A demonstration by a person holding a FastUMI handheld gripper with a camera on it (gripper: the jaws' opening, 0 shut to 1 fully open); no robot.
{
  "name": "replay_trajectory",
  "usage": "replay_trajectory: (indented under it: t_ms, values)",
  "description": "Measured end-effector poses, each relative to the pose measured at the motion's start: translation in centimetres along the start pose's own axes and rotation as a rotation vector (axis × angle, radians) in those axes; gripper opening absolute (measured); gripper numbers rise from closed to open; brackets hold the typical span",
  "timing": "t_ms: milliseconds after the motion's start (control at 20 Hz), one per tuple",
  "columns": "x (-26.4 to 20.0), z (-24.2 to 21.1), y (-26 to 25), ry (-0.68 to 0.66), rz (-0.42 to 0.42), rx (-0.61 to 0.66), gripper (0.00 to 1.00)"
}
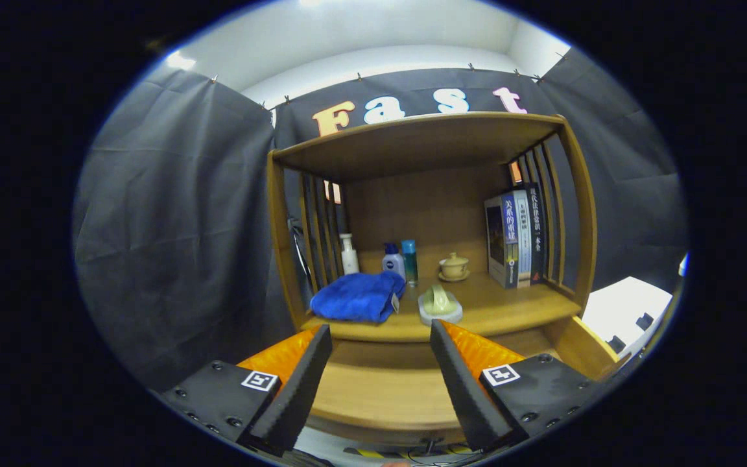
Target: Pull open the drawer, take out the items inside it, and place them on the countertop above the cabinet.
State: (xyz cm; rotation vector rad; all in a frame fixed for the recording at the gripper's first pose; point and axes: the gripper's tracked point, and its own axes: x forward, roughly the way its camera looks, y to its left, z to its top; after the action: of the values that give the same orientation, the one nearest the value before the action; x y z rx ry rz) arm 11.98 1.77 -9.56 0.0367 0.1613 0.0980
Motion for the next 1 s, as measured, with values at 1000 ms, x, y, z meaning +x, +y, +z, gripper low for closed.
replay_trajectory:
  t_ms: [1000]
  values:
    - [-3.3, -14.0, -5.2, 0.011, -0.205, -0.07, 0.98]
